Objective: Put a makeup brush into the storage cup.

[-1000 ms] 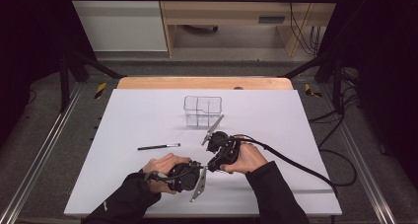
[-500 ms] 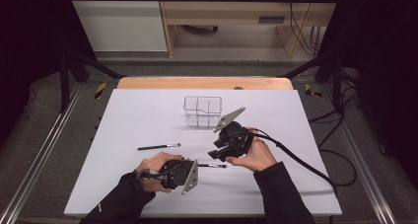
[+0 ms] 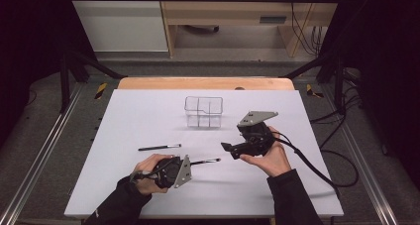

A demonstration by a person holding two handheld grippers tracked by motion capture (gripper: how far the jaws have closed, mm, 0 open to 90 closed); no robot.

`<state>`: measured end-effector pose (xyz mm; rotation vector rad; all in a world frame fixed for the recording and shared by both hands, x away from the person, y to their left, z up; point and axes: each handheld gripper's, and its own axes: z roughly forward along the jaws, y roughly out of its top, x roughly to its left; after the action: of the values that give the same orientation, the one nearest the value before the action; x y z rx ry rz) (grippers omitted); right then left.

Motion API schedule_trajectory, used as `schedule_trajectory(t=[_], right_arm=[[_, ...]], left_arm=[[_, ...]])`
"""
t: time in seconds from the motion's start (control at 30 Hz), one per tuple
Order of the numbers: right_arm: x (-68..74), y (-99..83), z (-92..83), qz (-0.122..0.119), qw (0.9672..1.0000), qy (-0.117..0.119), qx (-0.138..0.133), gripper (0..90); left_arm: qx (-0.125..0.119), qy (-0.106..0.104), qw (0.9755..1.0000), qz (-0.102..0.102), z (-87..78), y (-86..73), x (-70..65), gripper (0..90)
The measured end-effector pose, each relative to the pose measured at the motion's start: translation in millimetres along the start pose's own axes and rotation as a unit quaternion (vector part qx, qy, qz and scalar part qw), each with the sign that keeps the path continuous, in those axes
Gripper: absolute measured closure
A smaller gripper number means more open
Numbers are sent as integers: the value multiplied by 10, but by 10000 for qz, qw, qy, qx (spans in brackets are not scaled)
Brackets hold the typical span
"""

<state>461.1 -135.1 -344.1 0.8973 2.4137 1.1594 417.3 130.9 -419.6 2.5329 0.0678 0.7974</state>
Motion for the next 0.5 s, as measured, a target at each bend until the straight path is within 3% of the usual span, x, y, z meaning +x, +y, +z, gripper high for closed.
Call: schedule_trajectory(t=[0.2, 0.27, 0.3, 0.4, 0.43, 0.5], right_arm=[[-59, -143, -58, 206, 9994, -151, -233, 165], [-73, -196, -73, 307, 9989, -180, -315, 143], [-80, -234, -83, 371, 9984, -212, -360, 136], [-82, -275, -92, 446, 9978, -234, -440, 130], [-80, -318, -97, 507, 9972, -215, -510, 119], [-72, -348, -95, 558, 9968, -196, -543, 111]], left_arm=[[-126, -24, 9985, -530, 0, -80, 13, 829], [-144, -37, 9981, -603, -2, -88, 16, 829], [-210, -48, 9966, -797, -4, -109, 24, 829], [-230, -45, 9954, -930, -4, -122, 32, 829], [-269, -46, 9935, -1107, 5, -138, 40, 829], [-288, -16, 9919, -1236, 10, -149, 42, 829]])
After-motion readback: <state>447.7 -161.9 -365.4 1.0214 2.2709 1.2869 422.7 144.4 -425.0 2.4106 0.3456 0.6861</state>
